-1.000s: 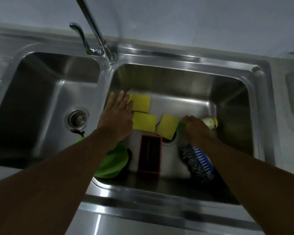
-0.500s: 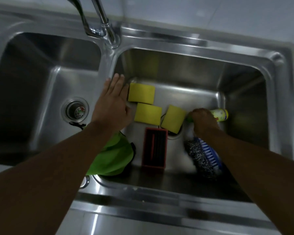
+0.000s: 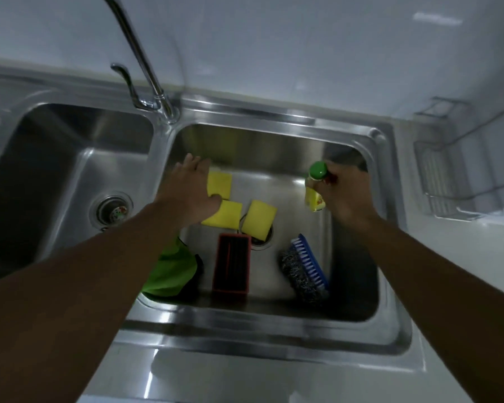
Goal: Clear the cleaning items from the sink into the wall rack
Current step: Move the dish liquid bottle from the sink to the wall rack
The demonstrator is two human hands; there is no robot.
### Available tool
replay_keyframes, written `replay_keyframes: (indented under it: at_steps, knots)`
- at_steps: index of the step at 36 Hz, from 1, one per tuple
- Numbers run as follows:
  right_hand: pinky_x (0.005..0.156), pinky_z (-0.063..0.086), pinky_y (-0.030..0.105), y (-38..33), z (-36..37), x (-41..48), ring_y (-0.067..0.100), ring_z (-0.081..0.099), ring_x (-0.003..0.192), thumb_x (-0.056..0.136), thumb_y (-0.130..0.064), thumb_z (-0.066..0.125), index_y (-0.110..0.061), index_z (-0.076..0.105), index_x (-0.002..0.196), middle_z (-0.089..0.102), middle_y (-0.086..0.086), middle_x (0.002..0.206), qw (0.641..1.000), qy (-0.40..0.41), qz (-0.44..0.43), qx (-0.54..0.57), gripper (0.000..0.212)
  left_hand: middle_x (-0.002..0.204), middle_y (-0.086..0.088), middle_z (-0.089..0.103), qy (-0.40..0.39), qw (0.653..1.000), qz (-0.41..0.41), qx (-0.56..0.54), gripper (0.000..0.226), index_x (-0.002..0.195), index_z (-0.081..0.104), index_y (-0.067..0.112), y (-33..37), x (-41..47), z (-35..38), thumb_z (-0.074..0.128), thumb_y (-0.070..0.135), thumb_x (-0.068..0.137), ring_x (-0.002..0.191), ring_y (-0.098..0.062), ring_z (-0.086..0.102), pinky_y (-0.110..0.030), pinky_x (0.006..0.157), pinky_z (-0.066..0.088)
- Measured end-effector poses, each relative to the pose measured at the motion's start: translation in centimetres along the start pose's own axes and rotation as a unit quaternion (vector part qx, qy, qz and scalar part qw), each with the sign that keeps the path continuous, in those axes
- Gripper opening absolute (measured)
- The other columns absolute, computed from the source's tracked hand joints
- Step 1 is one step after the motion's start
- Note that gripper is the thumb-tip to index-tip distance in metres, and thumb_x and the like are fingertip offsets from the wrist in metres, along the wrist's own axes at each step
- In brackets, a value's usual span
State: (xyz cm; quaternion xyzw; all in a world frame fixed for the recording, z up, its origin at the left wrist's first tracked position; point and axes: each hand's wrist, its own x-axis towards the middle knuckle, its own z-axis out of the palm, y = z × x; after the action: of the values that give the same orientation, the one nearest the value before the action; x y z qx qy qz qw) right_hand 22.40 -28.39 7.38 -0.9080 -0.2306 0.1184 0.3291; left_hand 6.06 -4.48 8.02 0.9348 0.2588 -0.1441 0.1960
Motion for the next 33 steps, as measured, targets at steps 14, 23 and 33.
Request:
replay_keyframes:
  at_steps: [14,23,33]
  knots:
    - [0.084,0.061,0.037,-5.4,-16.9,-0.5,0.008,0.075,0.084,0.072,-0.034,0.085,-0.023,0.078,0.100,0.078,-0.009,0.090,0.974,0.117,-0.068,0.181,0.031,0.162,-0.012,0.022,0.042,0.994,0.101,-0.025,0.071,0.157,0.013,0.014,16.9,-2.1,-5.6,0.046,0.018,0.094,0.148,-0.031,0.024,-0.039,0.117,0.026]
    - [0.071,0.062,0.040,-7.6,-30.4,-2.1,0.012,0.074,0.074,0.067,-0.052,0.085,-0.020,0.074,0.093,0.076,-0.005,0.084,0.922,0.308,-0.117,0.202,0.043,0.164,-0.007,0.018,0.083,0.974,0.206,-0.039,0.066,0.157,0.014,0.013,29.9,-2.3,-9.5,0.042,0.019,0.097,0.150,-0.020,0.018,-0.033,0.122,0.014]
    - [0.060,0.038,0.000,-5.3,-38.0,0.3,-0.015,0.053,0.067,0.078,-0.052,0.074,-0.011,0.054,0.104,0.060,-0.012,0.090,0.895,0.415,-0.118,0.113,0.052,0.165,-0.004,0.016,0.076,0.953,0.282,-0.086,0.059,0.158,0.010,0.016,41.2,-2.8,-11.9,0.026,0.039,0.106,0.151,-0.020,0.018,-0.030,0.119,0.017]
